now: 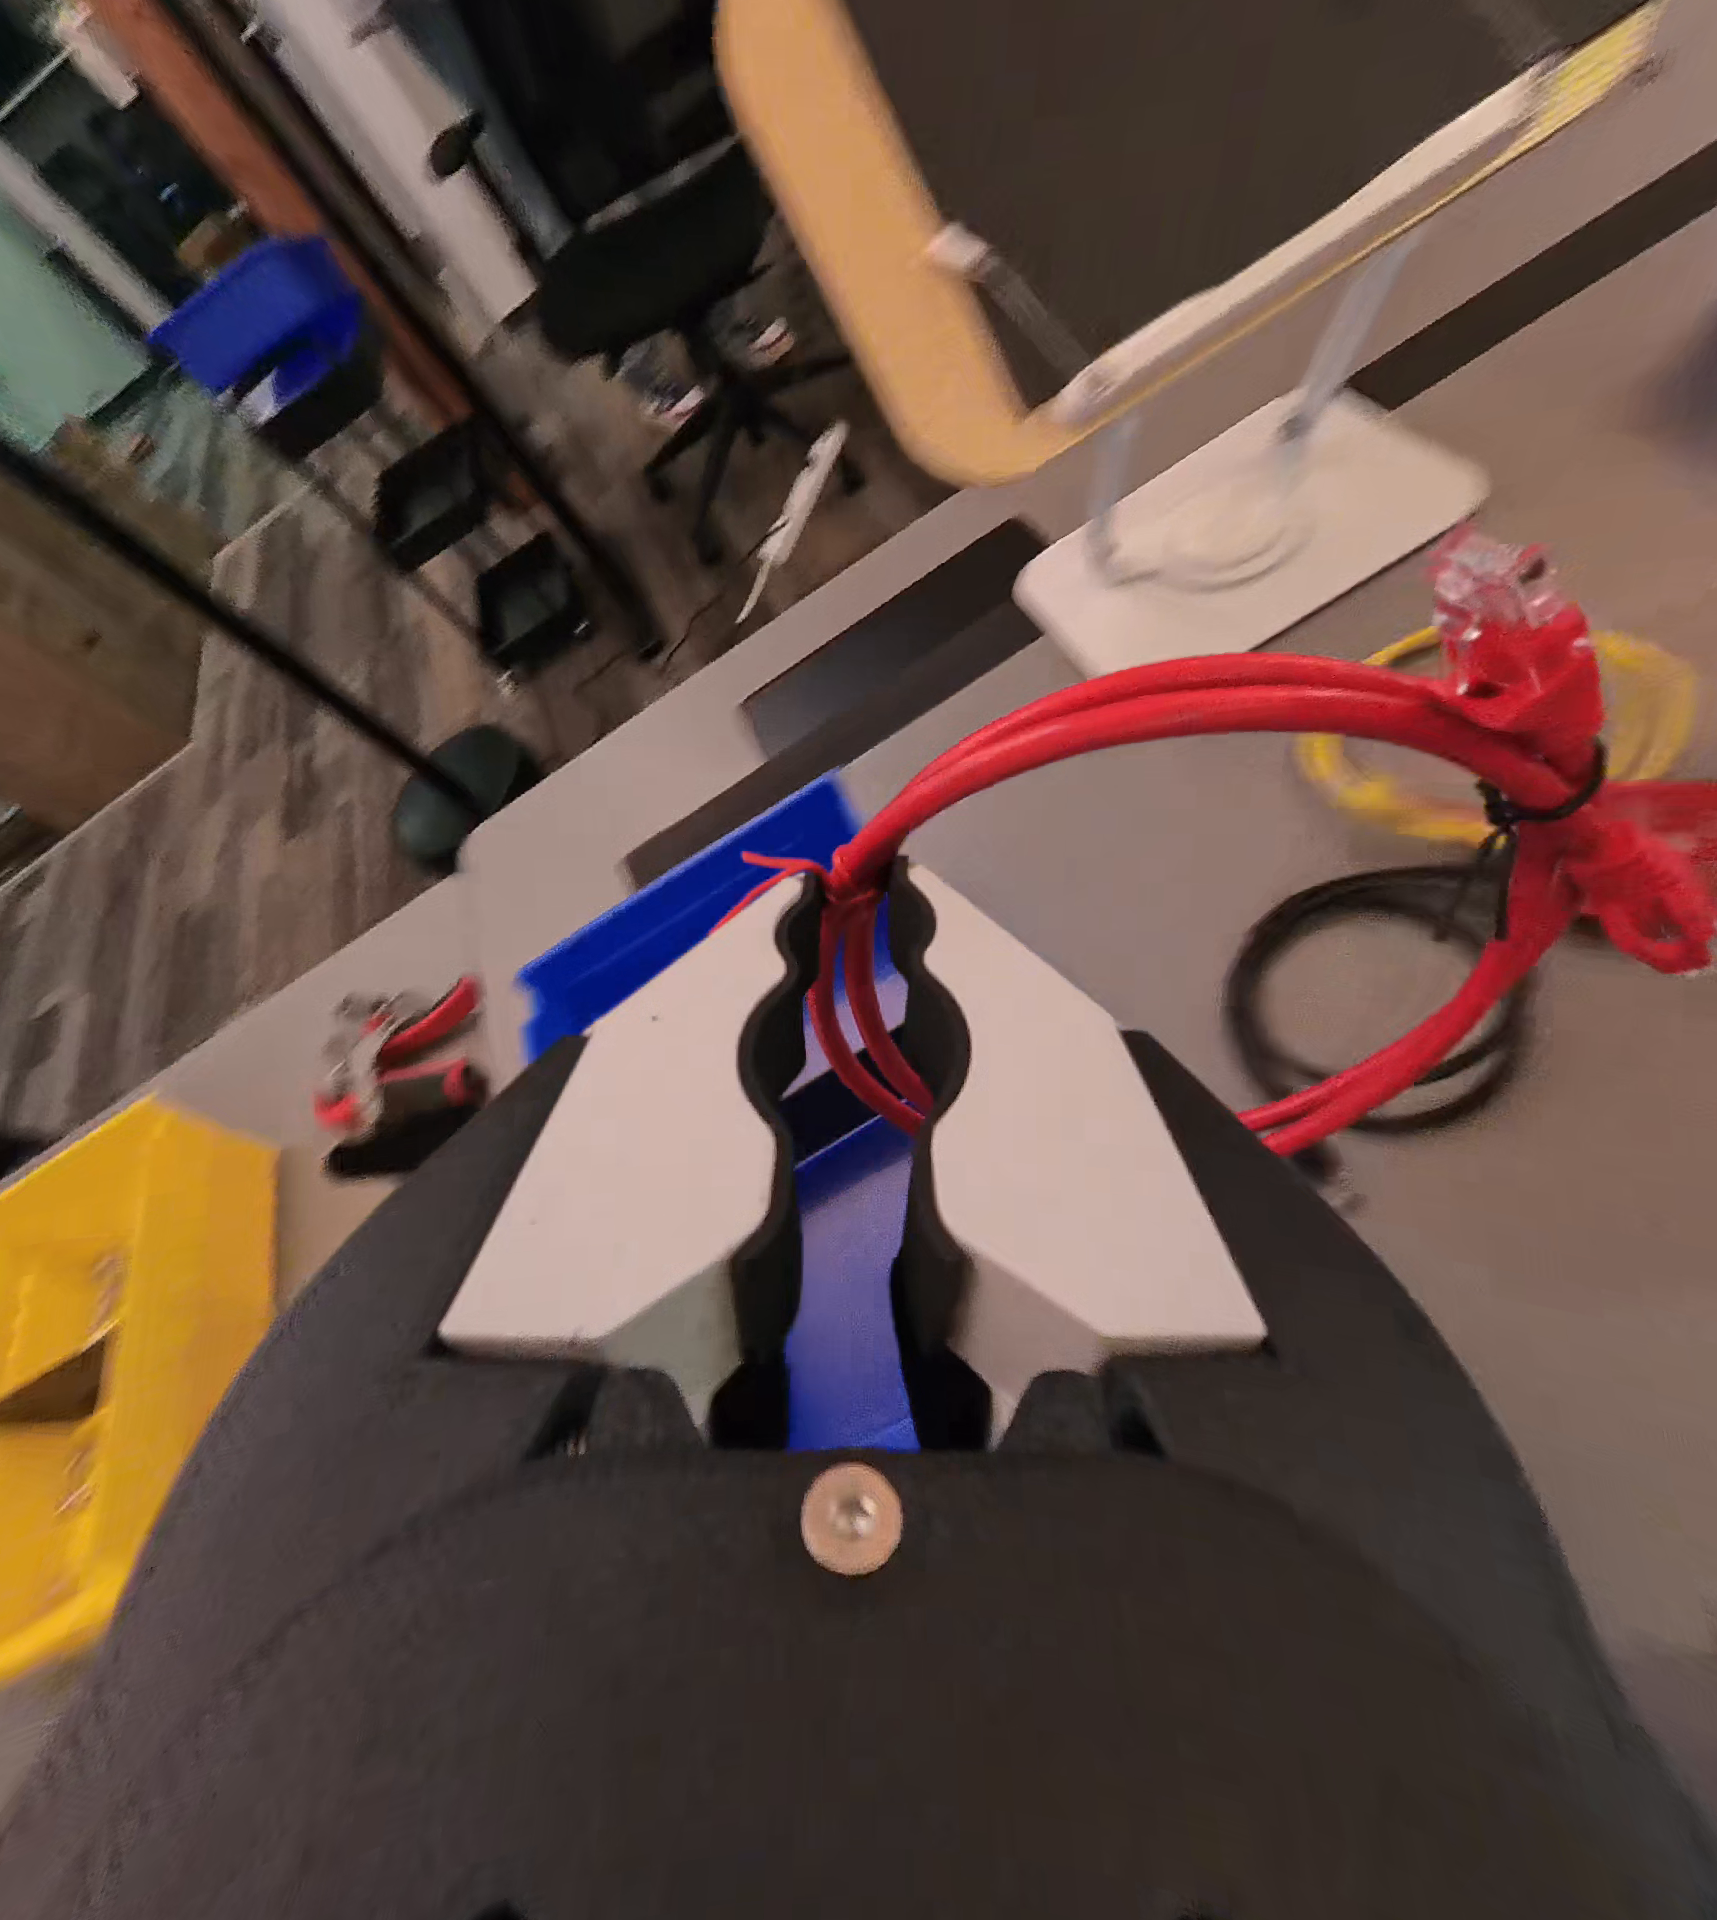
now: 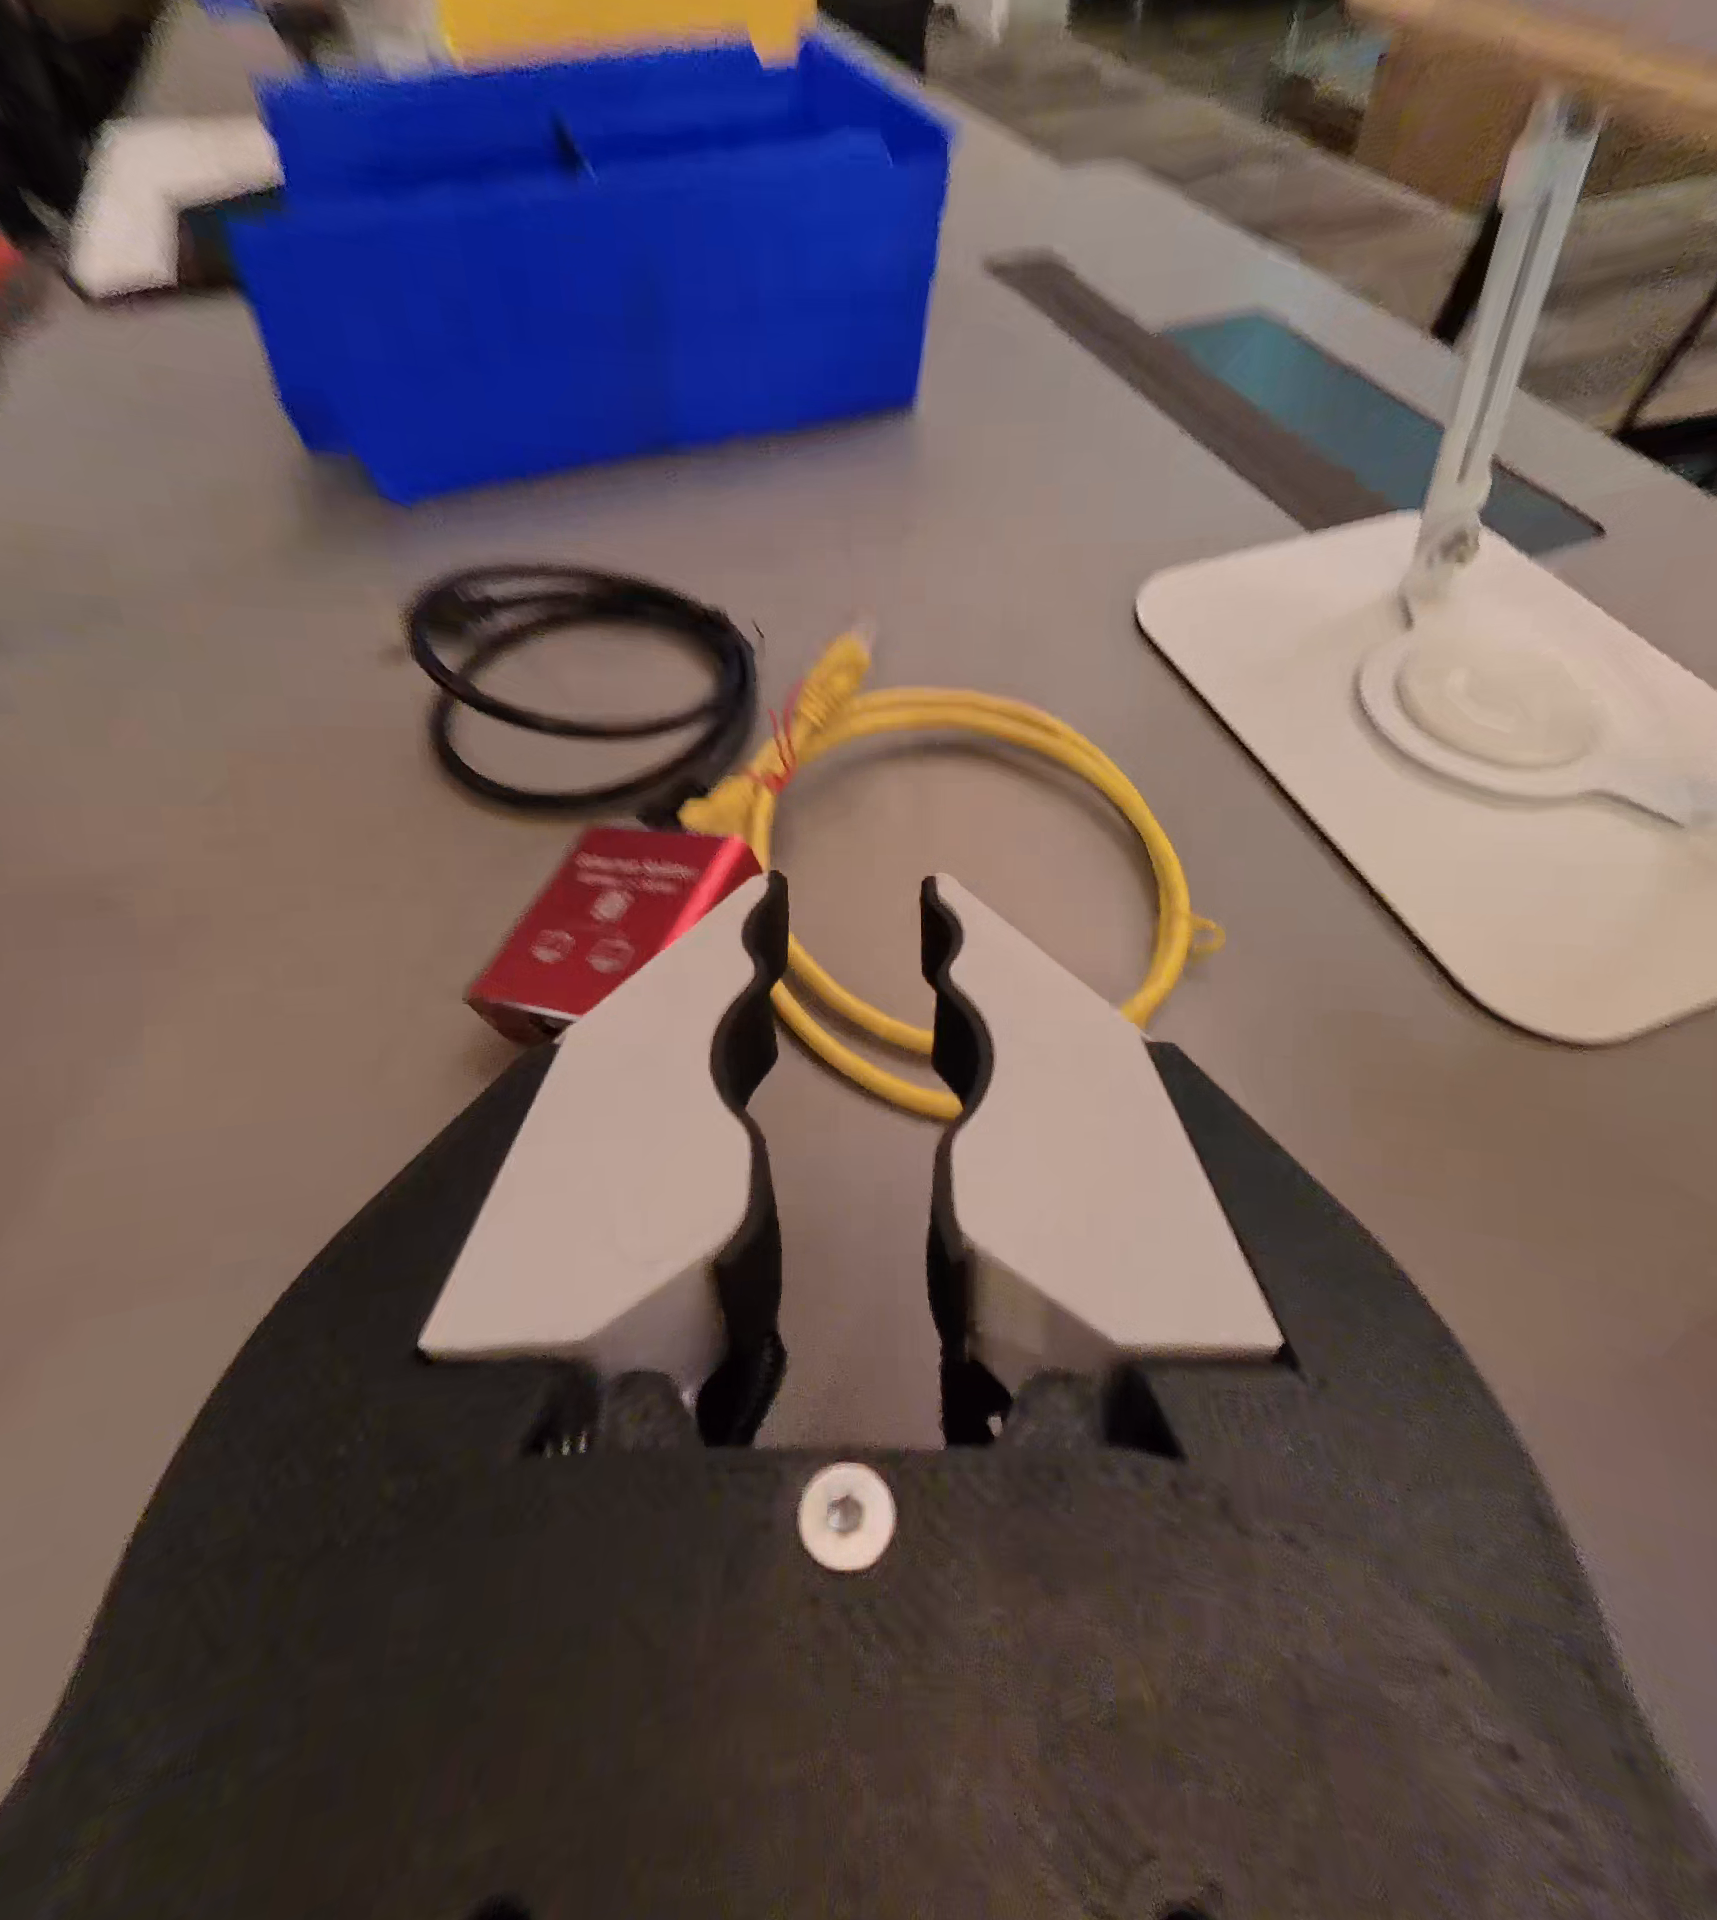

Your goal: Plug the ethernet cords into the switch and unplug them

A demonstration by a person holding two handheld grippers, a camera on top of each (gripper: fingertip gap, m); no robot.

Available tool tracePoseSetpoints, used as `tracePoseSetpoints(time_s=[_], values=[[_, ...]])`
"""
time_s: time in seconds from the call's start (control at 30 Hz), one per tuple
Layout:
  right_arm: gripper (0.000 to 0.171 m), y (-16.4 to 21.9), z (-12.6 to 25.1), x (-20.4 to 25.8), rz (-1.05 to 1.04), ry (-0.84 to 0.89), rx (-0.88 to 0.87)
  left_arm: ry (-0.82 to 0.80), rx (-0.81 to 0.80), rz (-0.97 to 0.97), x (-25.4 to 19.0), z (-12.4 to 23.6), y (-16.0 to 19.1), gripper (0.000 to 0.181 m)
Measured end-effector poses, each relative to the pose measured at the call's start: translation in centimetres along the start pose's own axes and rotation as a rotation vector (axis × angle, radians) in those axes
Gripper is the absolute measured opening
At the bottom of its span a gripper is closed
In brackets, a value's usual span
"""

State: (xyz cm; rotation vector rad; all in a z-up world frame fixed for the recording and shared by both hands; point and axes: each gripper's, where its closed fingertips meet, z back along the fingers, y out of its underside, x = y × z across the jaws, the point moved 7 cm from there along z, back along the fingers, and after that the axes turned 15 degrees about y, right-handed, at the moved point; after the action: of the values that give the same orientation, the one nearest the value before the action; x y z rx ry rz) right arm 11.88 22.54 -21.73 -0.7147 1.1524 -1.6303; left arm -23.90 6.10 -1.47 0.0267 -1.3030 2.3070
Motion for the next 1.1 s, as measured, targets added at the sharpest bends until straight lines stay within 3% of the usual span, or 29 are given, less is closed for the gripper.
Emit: tracePoseSetpoints(time_s=[0.2, 0.33, 0.47, 0.57, 0.67, 0.9, 1.0, 1.1], values=[[0.035, -3.7, 3.2, 1.6, 0.003, -0.153, -0.277, 0.457, -0.147, 0.085, -8.1, -6.5, -3.7, 0.009], [0.039, -5.9, 5.0, 4.4, 0.142, -0.186, -0.409, 0.767, -0.146, 0.193, -12.6, -12.5, -4.0, 0.009], [0.045, -7.6, 6.5, 5.9, 0.203, -0.145, -0.509, 0.973, -0.114, 0.249, -16.0, -17.5, -3.7, 0.010], [0.055, -8.3, 7.2, 5.6, 0.214, -0.073, -0.536, 1.020, -0.096, 0.268, -17.8, -20.0, -3.4, 0.009], [0.053, -8.2, 7.0, 5.2, 0.249, 0.003, -0.499, 1.042, -0.093, 0.291, -19.2, -21.3, -3.5, 0.010], [0.014, -7.5, 6.4, 5.4, 0.296, 0.021, -0.440, 1.134, -0.050, 0.343, -22.0, -22.7, -2.5, 0.010], [0.012, -7.3, 6.5, 4.7, 0.221, -0.046, -0.421, 1.142, -0.057, 0.367, -21.8, -22.4, -2.0, 0.016], [0.009, -6.9, 6.5, 4.0, 0.080, -0.207, -0.396, 1.054, -0.107, 0.322, -20.4, -20.9, -2.2, 0.037]])
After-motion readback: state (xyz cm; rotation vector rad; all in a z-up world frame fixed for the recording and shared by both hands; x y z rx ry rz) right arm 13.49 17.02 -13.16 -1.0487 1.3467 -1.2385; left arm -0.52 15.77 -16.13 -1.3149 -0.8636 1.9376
